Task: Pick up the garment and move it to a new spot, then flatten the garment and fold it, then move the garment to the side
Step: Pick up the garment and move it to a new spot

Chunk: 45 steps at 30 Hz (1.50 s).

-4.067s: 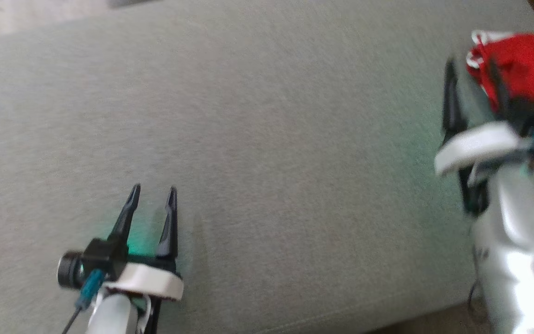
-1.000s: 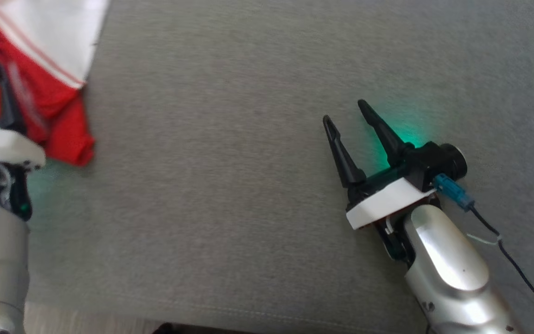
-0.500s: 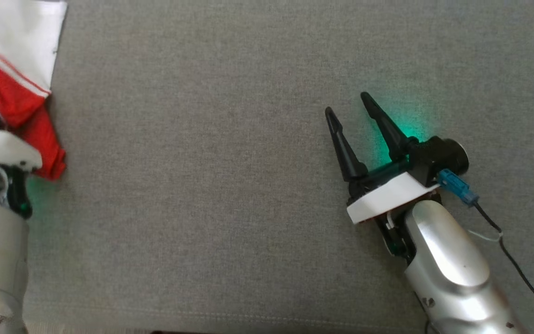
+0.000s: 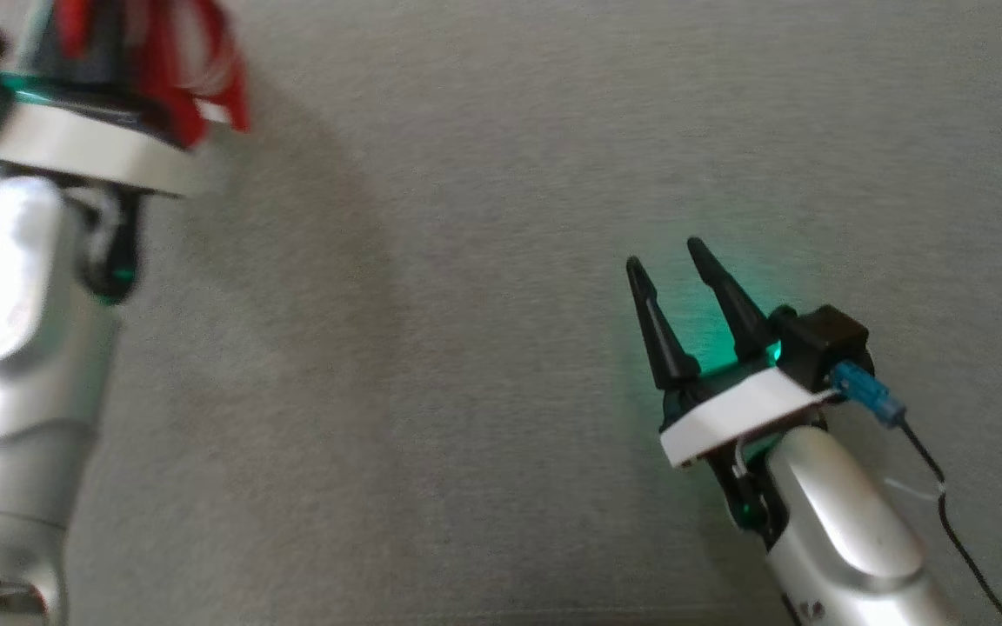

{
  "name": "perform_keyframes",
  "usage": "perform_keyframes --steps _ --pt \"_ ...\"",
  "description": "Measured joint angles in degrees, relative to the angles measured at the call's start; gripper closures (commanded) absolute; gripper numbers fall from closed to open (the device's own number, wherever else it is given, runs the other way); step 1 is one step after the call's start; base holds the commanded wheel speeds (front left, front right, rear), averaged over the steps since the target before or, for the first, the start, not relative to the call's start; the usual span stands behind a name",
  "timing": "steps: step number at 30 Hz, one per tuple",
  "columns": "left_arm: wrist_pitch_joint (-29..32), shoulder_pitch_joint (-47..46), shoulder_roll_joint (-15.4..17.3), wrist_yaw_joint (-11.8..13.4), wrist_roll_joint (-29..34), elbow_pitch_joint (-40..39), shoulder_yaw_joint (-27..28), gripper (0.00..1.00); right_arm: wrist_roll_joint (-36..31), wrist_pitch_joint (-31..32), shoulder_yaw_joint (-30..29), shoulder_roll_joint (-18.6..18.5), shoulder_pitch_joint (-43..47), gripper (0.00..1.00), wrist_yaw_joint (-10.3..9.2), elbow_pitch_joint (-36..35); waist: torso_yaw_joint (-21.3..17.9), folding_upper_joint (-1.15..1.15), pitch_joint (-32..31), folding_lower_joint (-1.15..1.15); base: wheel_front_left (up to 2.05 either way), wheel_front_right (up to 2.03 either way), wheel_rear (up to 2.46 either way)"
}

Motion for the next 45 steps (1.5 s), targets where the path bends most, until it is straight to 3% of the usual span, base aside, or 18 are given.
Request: perform_keyframes --steps 9,15,16,17,18,21,24,31,36,45 --pt "-0.05 0.29 -4.57 0.0 -3.44 -7.08 -12.85 1.0 2.69 0.16 1.96 0.04 2.18 0.0 0.0 -0.31 -10.44 0.0 -2.55 0.0 0.0 0.0 0.0" --pt "-0.05 3.67 -9.5 0.0 -6.39 -7.25 -15.46 1.0 3.23 0.16 2.19 0.03 3.25 0.0 0.0 -0.44 -17.92 0.0 -3.19 0.0 0.0 0.0 0.0" --pt "-0.05 4.9 -10.14 0.0 -6.39 -6.87 -15.56 0.95 3.34 0.16 2.19 0.03 3.37 0.0 0.0 -0.44 -19.01 0.0 -3.27 0.0 0.0 0.0 0.0" --pt "-0.05 6.21 -10.71 0.0 -6.36 -6.3 -15.61 0.6 3.58 0.16 2.18 0.03 3.42 0.0 0.0 -0.44 -19.95 0.0 -3.34 0.0 0.0 0.0 0.0" --pt "-0.05 7.67 -11.15 0.0 -6.13 -5.77 -15.58 0.0 3.64 0.16 2.18 0.03 3.46 0.0 0.0 -0.44 -20.81 0.0 -3.41 0.01 0.0 0.0 0.0" --pt "-0.05 11.97 -11.69 0.0 -4.6 -3.74 -14.48 0.0 3.63 0.16 2.0 0.03 3.76 0.0 0.0 -0.44 -22.3 0.0 -3.75 0.01 0.0 0.0 0.0" --pt "-0.05 16.52 -11.93 0.01 -3.28 -2.81 -9.67 0.0 3.61 0.18 1.38 0.03 4.37 0.0 0.0 -0.24 -21.68 0.0 -4.32 0.01 0.0 0.0 0.0" --pt "-0.05 28.61 -13.91 0.1 1.27 -6.73 5.99 0.0 0.26 0.21 -1.36 0.14 4.64 0.0 0.0 0.19 -16.78 0.0 -6.12 0.01 0.0 0.0 0.0" --pt "-0.05 36.98 -15.01 0.02 6.57 -9.0 12.99 0.0 -1.05 0.23 -3.41 0.25 7.02 0.0 0.0 0.9 -12.36 0.0 -7.93 0.0 0.0 0.0 0.0" --pt "-0.05 46.56 -16.37 0.01 12.89 -12.88 17.44 0.0 -1.57 0.23 -5.97 0.27 9.47 0.0 0.0 2.44 -6.86 0.0 -11.69 0.0 0.0 0.0 0.0"
